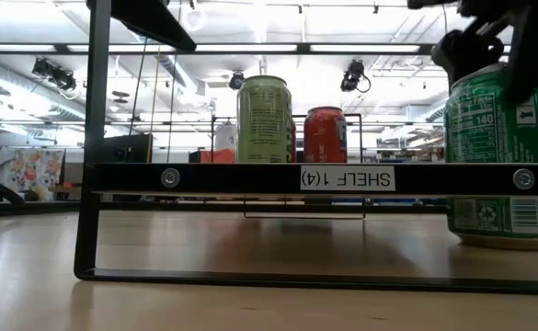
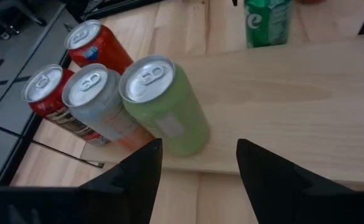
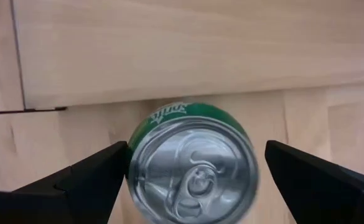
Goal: Place canned beverage on shelf
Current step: Put the green/white soda can on the shelf, then put thwhite/blue soda can on the shelf
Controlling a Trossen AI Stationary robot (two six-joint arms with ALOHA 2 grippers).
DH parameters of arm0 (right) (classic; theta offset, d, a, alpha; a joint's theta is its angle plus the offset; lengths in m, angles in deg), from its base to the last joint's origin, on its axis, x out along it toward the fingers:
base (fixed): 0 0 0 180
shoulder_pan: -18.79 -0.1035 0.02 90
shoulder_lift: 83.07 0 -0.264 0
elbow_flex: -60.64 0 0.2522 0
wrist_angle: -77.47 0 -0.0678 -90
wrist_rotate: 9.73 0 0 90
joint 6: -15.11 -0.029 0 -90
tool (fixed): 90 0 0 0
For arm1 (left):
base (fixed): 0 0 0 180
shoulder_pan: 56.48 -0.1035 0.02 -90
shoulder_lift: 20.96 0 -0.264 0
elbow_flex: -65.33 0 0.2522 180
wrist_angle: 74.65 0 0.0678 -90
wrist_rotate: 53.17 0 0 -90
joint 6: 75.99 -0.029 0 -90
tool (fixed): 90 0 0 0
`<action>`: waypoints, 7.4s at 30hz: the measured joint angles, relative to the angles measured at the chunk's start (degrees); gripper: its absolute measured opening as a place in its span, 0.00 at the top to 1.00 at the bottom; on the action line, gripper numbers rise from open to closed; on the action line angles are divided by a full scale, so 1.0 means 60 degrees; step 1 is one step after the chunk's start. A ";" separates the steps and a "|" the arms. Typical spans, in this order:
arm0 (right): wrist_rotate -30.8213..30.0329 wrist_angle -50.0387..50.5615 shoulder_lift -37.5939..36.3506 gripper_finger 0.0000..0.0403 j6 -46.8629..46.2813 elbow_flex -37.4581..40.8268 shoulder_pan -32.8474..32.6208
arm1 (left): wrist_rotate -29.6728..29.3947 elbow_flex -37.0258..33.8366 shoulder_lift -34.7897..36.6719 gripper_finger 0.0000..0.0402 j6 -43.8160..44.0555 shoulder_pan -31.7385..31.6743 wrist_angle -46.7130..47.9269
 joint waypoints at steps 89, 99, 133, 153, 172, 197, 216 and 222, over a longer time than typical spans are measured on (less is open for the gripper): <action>0.0369 -0.0259 0.1041 0.07 0.1832 -0.1898 0.4650 | 0.0068 0.0018 -0.0033 0.46 0.0700 -0.0484 0.0029; 0.0358 -0.0233 0.0777 0.07 0.2034 -0.1898 0.4395 | 0.1277 0.0018 -0.0325 0.46 0.0738 -0.0506 0.0061; -0.1128 0.2324 -0.0839 0.07 0.1507 -0.1898 0.1518 | 0.1469 -0.0416 -0.1351 0.46 0.0777 -0.0494 -0.0239; 0.0356 0.3019 -0.0835 0.07 -0.1866 -0.1898 -0.0825 | 0.0430 -0.2645 -0.1202 0.46 0.1152 -0.0376 -0.4308; 0.1020 0.5111 -0.0047 0.07 -0.5408 -0.1603 -0.2158 | 0.0261 -0.2645 -0.1202 0.46 0.1480 -0.0422 -0.4280; 0.1906 0.3158 -0.0566 0.30 -0.4853 0.0550 -0.1620 | 0.0279 -0.2641 -0.1206 0.46 0.1219 -0.0462 -0.4288; 0.1735 0.3312 -0.0566 0.36 -0.2767 -0.0808 0.1399 | 0.0279 -0.2634 -0.1209 0.46 0.1223 -0.0420 -0.4458; 0.1461 0.3144 -0.0566 0.35 -0.1800 -0.1767 0.1765 | 0.0290 -0.2634 -0.1209 0.46 0.1245 -0.0230 -0.4499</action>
